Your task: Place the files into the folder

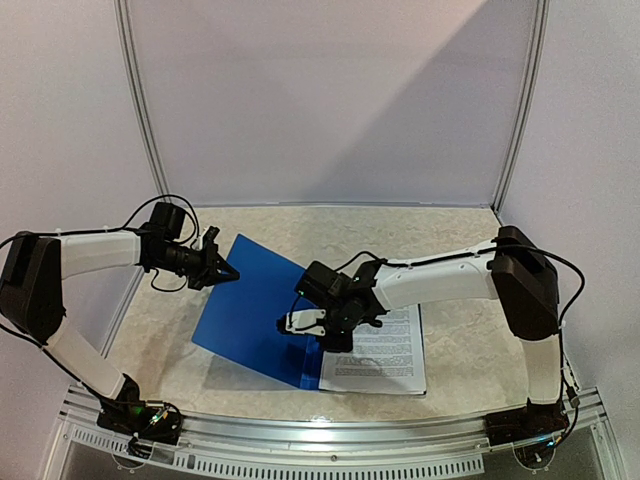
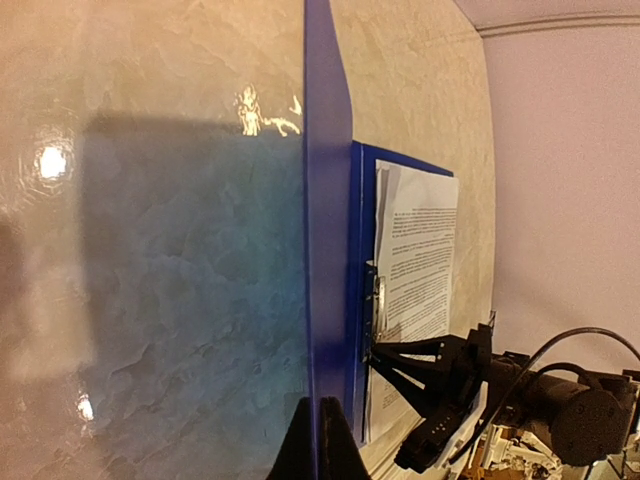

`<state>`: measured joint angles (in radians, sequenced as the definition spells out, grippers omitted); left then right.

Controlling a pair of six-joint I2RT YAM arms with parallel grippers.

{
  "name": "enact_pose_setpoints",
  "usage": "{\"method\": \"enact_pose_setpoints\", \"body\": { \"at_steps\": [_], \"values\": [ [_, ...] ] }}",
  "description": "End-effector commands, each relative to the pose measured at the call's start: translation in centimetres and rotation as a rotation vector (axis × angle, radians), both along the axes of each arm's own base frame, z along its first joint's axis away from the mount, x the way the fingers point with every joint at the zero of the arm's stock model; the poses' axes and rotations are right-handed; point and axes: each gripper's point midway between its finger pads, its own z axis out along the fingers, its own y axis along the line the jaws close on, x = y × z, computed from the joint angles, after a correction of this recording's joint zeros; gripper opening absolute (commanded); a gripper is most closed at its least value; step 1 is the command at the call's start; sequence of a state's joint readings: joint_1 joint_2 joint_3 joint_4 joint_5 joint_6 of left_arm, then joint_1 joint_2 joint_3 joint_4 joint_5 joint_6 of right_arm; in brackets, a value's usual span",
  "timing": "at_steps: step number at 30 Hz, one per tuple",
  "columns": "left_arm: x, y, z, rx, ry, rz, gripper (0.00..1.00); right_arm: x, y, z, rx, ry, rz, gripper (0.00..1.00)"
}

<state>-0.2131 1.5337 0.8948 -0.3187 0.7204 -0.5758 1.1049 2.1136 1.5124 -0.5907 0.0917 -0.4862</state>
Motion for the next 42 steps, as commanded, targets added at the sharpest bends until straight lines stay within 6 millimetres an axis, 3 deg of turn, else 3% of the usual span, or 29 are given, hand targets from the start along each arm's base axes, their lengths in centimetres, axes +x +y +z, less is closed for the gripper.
{"method": "enact_pose_setpoints", "body": {
  "at_steps": [1, 7, 18, 35, 39, 42],
  "values": [
    [-0.4, -0.3, -0.4, 0.003, 0.006, -0.016, 0.0, -1.5, -1.5, -2.1, -0.067, 0.079, 0.004, 0.13],
    [-0.4, -0.3, -0.4, 0.004, 0.006, -0.017, 0.0, -1.3, -1.7, -2.1, -0.076, 0.072, 0.003, 0.15],
    [-0.4, -0.3, -0.4, 0.005, 0.004, -0.017, 0.0, -0.1, -1.7, 0.4, -0.041, 0.013, -0.026, 0.23],
    [-0.3, -0.2, -0.3, 0.007, -0.003, -0.014, 0.0, 1.0, -2.1, 2.6, -0.011, -0.037, -0.085, 0.25],
    [-0.2, -0.2, 0.0, 0.007, -0.013, -0.014, 0.0, 2.4, -3.3, 5.2, 0.07, -0.033, -0.2, 0.25],
    [-0.3, -0.1, 0.2, 0.014, -0.029, -0.017, 0.0, 5.6, -6.8, 7.0, 0.141, -0.023, -0.474, 0.35]
  ]
}}
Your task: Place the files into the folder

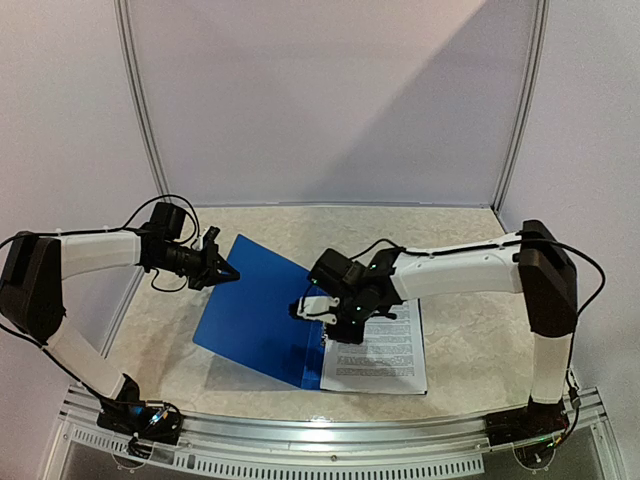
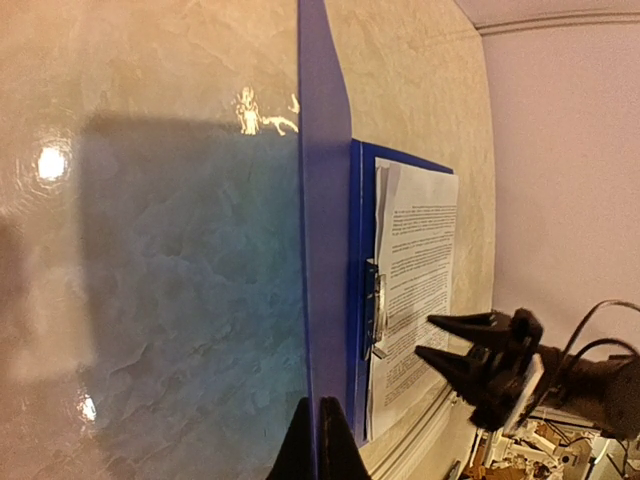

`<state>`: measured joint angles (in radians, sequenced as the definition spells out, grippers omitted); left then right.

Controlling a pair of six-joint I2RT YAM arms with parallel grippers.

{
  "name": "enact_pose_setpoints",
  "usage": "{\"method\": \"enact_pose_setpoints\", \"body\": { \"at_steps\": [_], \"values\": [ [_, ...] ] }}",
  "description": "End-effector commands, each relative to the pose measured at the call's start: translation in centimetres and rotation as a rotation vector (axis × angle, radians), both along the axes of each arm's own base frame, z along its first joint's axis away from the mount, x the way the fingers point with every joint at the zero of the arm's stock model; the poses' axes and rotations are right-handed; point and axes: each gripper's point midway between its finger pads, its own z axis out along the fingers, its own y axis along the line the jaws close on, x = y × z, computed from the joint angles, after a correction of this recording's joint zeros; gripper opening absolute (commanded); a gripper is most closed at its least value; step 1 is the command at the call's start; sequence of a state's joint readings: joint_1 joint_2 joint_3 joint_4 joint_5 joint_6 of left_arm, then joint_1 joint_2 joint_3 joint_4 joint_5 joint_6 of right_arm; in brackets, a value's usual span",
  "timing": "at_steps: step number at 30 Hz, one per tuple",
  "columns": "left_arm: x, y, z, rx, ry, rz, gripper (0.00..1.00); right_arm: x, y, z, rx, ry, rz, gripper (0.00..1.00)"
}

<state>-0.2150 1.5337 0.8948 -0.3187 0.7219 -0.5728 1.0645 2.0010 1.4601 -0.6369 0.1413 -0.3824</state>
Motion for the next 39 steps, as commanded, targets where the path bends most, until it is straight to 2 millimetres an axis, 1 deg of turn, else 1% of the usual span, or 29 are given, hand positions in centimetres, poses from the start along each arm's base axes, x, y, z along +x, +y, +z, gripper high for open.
{"method": "enact_pose_setpoints", "body": {
  "at_steps": [1, 2, 3, 4, 5, 7, 9, 11, 12, 14, 17, 20, 22, 25, 29, 31, 32, 35, 39],
  "values": [
    [-0.2, 0.0, 0.2, 0.018, -0.033, -0.011, 0.02, 5.1, -5.7, 4.6, 0.137, 0.002, -0.425, 0.35],
    [-0.3, 0.1, 0.3, 0.018, -0.034, -0.01, 0.03, 6.1, -7.9, 4.6, 0.152, 0.042, -0.57, 0.35],
    [-0.4, 0.1, 0.4, 0.019, -0.041, -0.008, 0.03, 7.3, -10.8, 4.1, 0.151, 0.081, -0.71, 0.34],
    [-0.4, 0.2, 0.5, 0.021, -0.047, -0.006, 0.03, 7.3, -13.1, 3.2, 0.158, 0.127, -0.863, 0.33],
    [-0.4, 0.2, 0.6, 0.024, -0.053, -0.006, 0.04, 7.2, -15.3, 2.1, 0.152, 0.165, -0.98, 0.33],
    [-0.3, 0.3, 0.8, 0.03, -0.068, -0.005, 0.04, 6.6, -18.3, 0.6, 0.167, 0.229, -1.153, 0.33],
    [-0.4, 0.2, 0.8, 0.028, -0.072, -0.007, 0.05, 6.0, -20.1, -0.1, 0.192, 0.264, -1.254, 0.33],
    [-0.6, 0.1, 1.0, 0.022, -0.077, -0.01, 0.05, 5.5, -21.4, -0.8, 0.191, 0.268, -1.309, 0.33],
    [-0.6, -0.1, 1.2, 0.019, -0.083, -0.014, 0.05, 5.2, -22.0, -1.3, 0.188, 0.278, -1.329, 0.33],
    [-0.6, -0.4, 1.5, 0.013, -0.095, -0.025, 0.06, 4.9, -22.4, -2.2, 0.204, 0.318, -1.359, 0.32],
    [-0.7, -1.0, 2.3, -0.004, -0.114, -0.046, 0.08, 4.6, -22.1, -3.3, 0.224, 0.361, -1.367, 0.31],
    [-0.8, -1.7, 3.3, -0.033, -0.135, -0.069, 0.12, 4.1, -20.9, -4.5, 0.242, 0.437, -1.354, 0.29],
    [-0.9, -2.3, 4.3, -0.056, -0.153, -0.09, 0.18, 4.0, -20.2, -5.1, 0.263, 0.48, -1.347, 0.29],
    [-1.0, -3.4, 6.5, -0.107, -0.196, -0.132, 0.27, 3.7, -19.2, -5.8, 0.285, 0.529, -1.338, 0.27],
    [-1.3, -4.7, 9.6, -0.174, -0.254, -0.194, 0.39, 3.7, -16.7, -5.6, 0.376, 0.595, -1.303, 0.27],
    [-1.7, -5.7, 11.0, -0.204, -0.281, -0.236, 0.44, 3.8, -15.6, -5.5, 0.376, 0.593, -1.285, 0.27],
    [-2.0, -6.3, 11.6, -0.22, -0.293, -0.261, 0.47, 3.8, -14.5, -5.5, 0.364, 0.592, -1.26, 0.27],
    [-3.3, -8.4, 13.6, -0.265, -0.332, -0.361, 0.53, 3.7, -11.8, -5.9, 0.364, 0.619, -1.21, 0.27],
    [-5.3, -11.4, 15.7, -0.299, -0.382, -0.501, 0.64, 4.2, -8.5, -5.1, 0.423, 0.643, -1.172, 0.27]
  ]
}}
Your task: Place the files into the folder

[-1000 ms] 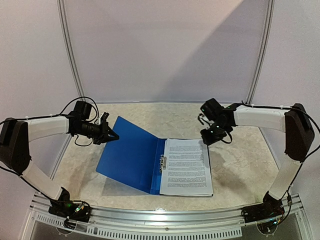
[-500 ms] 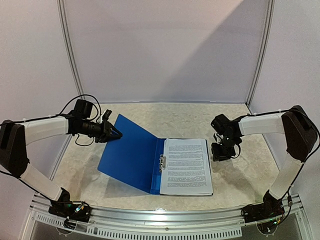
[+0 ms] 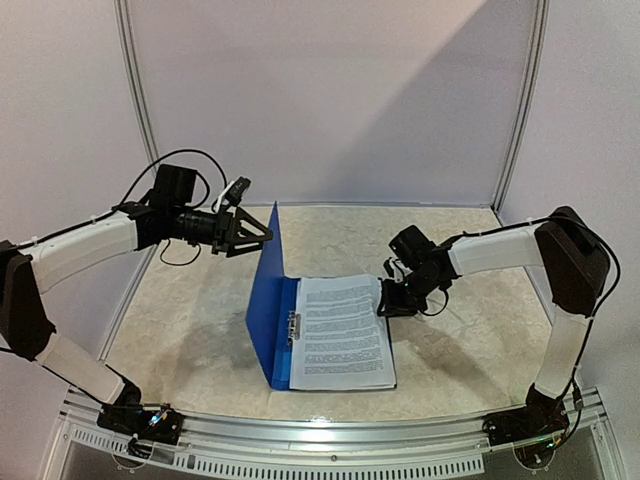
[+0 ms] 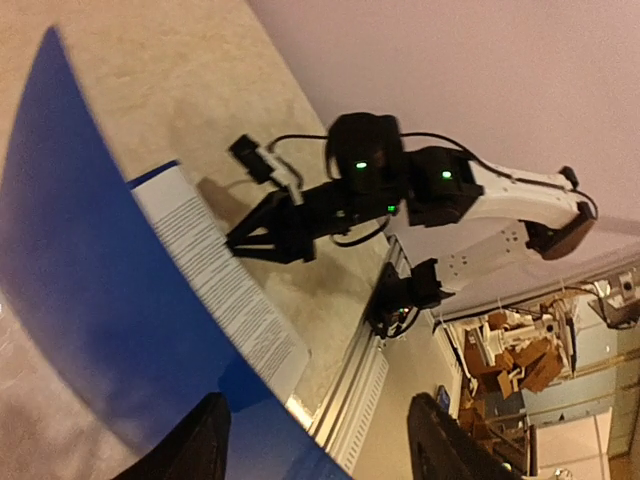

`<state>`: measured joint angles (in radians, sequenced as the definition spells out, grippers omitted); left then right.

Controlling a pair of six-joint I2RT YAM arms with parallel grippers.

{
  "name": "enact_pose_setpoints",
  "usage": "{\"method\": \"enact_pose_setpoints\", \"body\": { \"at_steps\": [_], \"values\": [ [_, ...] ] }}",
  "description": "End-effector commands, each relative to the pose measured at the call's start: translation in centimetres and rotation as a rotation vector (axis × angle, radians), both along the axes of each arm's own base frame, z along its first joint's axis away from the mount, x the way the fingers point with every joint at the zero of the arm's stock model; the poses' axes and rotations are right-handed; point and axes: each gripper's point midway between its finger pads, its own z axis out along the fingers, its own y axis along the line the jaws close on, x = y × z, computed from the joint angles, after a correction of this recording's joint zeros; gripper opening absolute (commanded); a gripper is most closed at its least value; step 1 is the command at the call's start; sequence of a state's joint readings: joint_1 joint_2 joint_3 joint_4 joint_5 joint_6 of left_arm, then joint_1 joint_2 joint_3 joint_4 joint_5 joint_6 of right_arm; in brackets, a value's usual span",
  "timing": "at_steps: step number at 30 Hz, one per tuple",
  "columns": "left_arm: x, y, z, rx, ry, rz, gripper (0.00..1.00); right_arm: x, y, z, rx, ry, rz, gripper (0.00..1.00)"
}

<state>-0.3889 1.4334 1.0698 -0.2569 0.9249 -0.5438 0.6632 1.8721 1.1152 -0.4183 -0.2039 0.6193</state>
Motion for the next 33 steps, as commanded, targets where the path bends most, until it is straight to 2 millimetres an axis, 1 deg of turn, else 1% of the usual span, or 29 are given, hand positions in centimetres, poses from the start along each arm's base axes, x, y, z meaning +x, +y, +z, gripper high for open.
{"method": "enact_pose_setpoints", "body": {
  "at_steps": [1, 2, 3, 4, 5, 6, 8, 10, 12, 13, 15, 16, 18, 19, 20, 22, 24, 25, 27, 28, 30, 32, 33],
  "values": [
    [-3.0, -3.9, 3.1, -0.046, -0.106, -0.206, 0.67, -1.3, 3.4, -1.1, 0.049, 0.062, 0.035, 0.27],
    [-3.7, -4.8, 3.0, -0.032, -0.122, -0.249, 0.72, -1.2, 3.9, -0.9, 0.053, 0.057, 0.041, 0.27],
    [-4.3, -5.6, 2.7, -0.009, -0.138, -0.287, 0.74, -1.2, 4.3, -0.6, 0.057, 0.053, 0.045, 0.27],
    [-4.9, -6.3, 2.0, 0.02, -0.142, -0.323, 0.76, -1.1, 4.6, -0.3, 0.066, 0.049, 0.05, 0.27],
    [-5.5, -7.1, 1.2, 0.044, -0.146, -0.358, 0.78, -1.0, 4.8, 0.0, 0.074, 0.047, 0.05, 0.27],
    [-5.9, -7.7, 0.0, 0.074, -0.131, -0.384, 0.79, -1.0, 4.7, 0.2, 0.073, 0.048, 0.046, 0.27],
    [-6.9, -9.1, -2.2, 0.11, -0.075, -0.439, 0.82, -1.0, 4.0, 0.7, 0.037, 0.037, 0.038, 0.28],
    [-7.5, -10.2, -3.9, 0.134, -0.022, -0.486, 0.88, -0.8, 2.6, 1.6, -0.021, 0.01, 0.027, 0.28],
    [-7.6, -11.2, -4.7, 0.152, -0.015, -0.518, 0.91, -0.6, 0.7, 2.5, -0.08, -0.017, 0.005, 0.29],
    [-7.5, -11.9, -4.8, 0.153, -0.031, -0.527, 0.91, -0.6, -0.2, 2.8, -0.098, -0.027, -0.006, 0.29],
    [-7.5, -13.4, -4.4, 0.129, -0.06, -0.55, 0.92, -0.1, -1.7, 4.5, -0.087, -0.067, -0.041, 0.3],
    [-7.3, -14.1, -4.3, 0.123, -0.071, -0.558, 0.92, 0.0, -2.4, 4.8, -0.091, -0.073, -0.057, 0.3],
    [-6.7, -15.1, -4.7, 0.135, -0.07, -0.562, 0.92, 0.2, -3.8, 6.1, -0.109, -0.099, -0.087, 0.3],
    [-6.4, -15.2, -5.2, 0.153, -0.068, -0.564, 0.92, 0.2, -4.5, 6.5, -0.132, -0.11, -0.097, 0.31],
    [-6.1, -15.0, -6.0, 0.189, -0.052, -0.562, 0.92, 0.5, -5.7, 7.2, -0.171, -0.144, -0.115, 0.31],
    [-5.7, -14.7, -7.1, 0.222, -0.033, -0.563, 0.91, 0.5, -7.0, 8.3, -0.216, -0.171, -0.129, 0.31],
    [-5.4, -13.8, -7.5, 0.238, 0.004, -0.551, 0.9, 0.8, -8.2, 9.8, -0.269, -0.219, -0.136, 0.31],
    [-5.2, -13.3, -7.5, 0.245, 0.013, -0.542, 0.9, 0.9, -8.1, 10.5, -0.272, -0.239, -0.125, 0.31],
    [-4.2, -11.9, -7.0, 0.274, -0.006, -0.509, 0.9, 0.8, -6.2, 11.7, -0.258, -0.277, -0.045, 0.31],
    [-3.6, -10.9, -6.8, 0.301, -0.021, -0.486, 0.9, 0.7, -4.3, 12.6, -0.226, -0.298, 0.014, 0.31],
    [-2.5, -8.7, -6.8, 0.372, -0.076, -0.454, 0.9, 0.2, -1.1, 13.0, -0.144, -0.308, 0.103, 0.32],
    [-1.6, -6.2, -7.6, 0.474, -0.124, -0.425, 0.89, 0.0, 1.6, 13.4, -0.069, -0.335, 0.149, 0.32],
    [-1.6, -5.1, -8.1, 0.505, -0.124, -0.419, 0.88, -0.2, 3.0, 13.7, -0.02, -0.349, 0.173, 0.32]
  ]
}}
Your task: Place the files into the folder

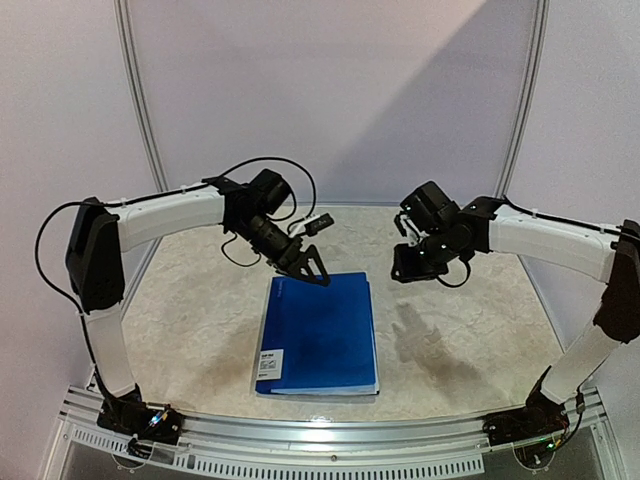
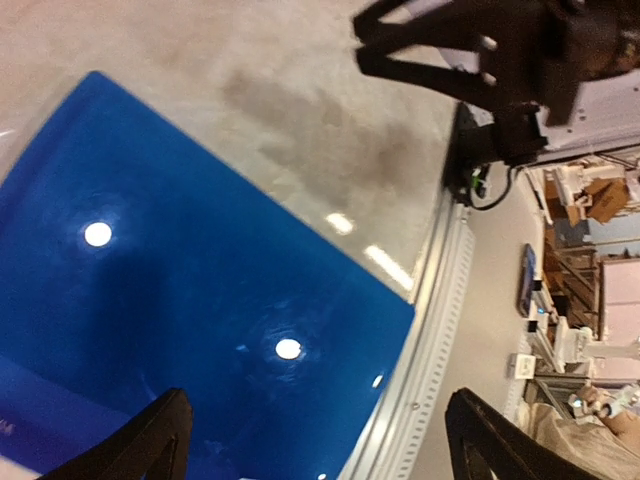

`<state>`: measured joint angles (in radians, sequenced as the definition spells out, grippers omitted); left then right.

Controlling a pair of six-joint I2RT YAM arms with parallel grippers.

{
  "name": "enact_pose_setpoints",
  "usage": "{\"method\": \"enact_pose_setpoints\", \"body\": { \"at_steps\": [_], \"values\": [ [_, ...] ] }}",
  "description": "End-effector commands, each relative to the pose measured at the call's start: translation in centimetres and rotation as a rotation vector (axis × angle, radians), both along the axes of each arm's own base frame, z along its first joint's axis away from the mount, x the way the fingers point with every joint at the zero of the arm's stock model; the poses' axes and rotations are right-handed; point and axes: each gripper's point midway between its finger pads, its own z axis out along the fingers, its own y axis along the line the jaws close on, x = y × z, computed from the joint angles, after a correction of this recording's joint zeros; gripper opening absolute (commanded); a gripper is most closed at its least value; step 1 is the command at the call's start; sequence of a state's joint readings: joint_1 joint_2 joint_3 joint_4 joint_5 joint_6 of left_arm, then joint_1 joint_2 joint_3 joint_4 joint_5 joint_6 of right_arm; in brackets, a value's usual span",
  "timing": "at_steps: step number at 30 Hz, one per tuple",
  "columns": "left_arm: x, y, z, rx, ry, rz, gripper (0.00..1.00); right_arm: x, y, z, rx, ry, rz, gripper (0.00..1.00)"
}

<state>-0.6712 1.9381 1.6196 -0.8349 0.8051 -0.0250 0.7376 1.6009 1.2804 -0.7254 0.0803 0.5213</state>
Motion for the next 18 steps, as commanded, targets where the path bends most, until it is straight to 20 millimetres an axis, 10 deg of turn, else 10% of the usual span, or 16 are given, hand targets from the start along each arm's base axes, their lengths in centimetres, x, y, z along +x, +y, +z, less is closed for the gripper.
{"method": "enact_pose_setpoints", "body": {
  "at_steps": [1, 5, 13, 18],
  "values": [
    [1.2, 6.3, -1.0, 0.18, -0.132, 0.04, 0.87, -1.1, 6.4, 1.0, 0.149, -0.042, 0.193, 0.32],
    [0.4, 9.8, -2.7, 0.201, -0.061, 0.071, 0.87, -2.0, 9.3, -1.2, 0.269, 0.033, 0.237, 0.32],
    [4.3, 18.3, -4.6, 0.254, -0.122, 0.247, 0.87, -2.8, 8.5, -9.0, 0.168, 0.181, 0.18, 0.31],
    [6.5, 24.1, -5.1, 0.253, -0.124, 0.412, 0.87, -1.7, 6.8, -8.4, 0.094, 0.132, 0.137, 0.34]
  ]
}}
